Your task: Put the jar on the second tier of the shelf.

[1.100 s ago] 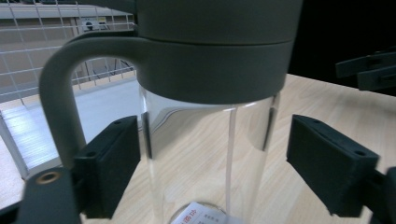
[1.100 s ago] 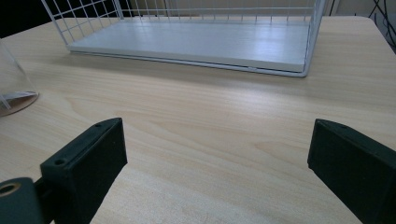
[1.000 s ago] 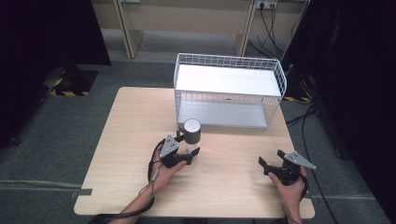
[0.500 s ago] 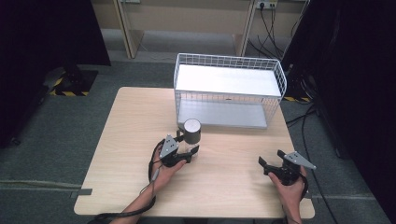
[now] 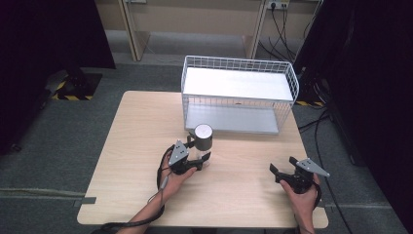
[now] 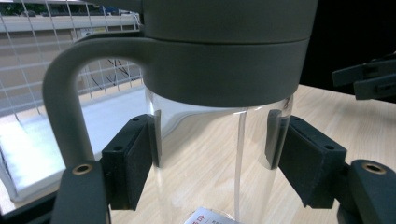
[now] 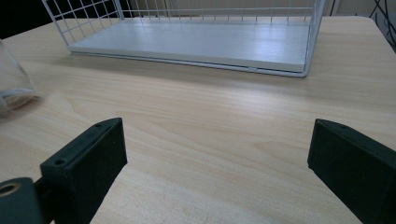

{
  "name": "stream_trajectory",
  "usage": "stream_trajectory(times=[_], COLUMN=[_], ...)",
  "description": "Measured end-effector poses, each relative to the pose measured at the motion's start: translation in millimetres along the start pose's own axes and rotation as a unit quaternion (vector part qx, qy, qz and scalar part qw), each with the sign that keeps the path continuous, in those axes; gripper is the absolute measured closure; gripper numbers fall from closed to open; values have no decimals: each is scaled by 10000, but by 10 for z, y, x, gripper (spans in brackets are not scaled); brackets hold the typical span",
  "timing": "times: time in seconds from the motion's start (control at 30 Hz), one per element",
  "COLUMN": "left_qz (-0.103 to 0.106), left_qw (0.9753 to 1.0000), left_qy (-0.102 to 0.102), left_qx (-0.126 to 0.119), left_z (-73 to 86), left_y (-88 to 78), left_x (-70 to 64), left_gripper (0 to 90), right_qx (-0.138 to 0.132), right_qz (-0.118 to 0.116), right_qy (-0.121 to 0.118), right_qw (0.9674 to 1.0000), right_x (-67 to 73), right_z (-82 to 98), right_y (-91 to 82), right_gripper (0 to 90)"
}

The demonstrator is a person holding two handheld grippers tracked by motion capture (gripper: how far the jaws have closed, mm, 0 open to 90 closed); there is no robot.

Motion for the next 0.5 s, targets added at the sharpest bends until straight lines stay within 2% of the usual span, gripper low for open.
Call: stream_trajectory(times=[0.33,0.5], left_qz=[-63,-113], left_qw=[9998,9997], left_qy=[96,160], left_qx=[-163,-170], left_z=[-228,-310], left_y=[-30,-38], left_x=[25,66], left_gripper=[305,305], right_qx=[5,7], right_qz=[7,7], right_qy=[-5,4], right_qw=[10000,10000], right_x=[2,0], right_z=[0,0], right_y=[0,1], right_gripper=[48,48])
Point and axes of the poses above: each handheld gripper's, and its own axes: y roughly forward along the jaws, z roughly out of its underside, x roughly to its left, the point moved 3 cm from there along y, roughly forward along the jaws, and after that the axes turned 2 degrees about -x, right-handed, at the moved point
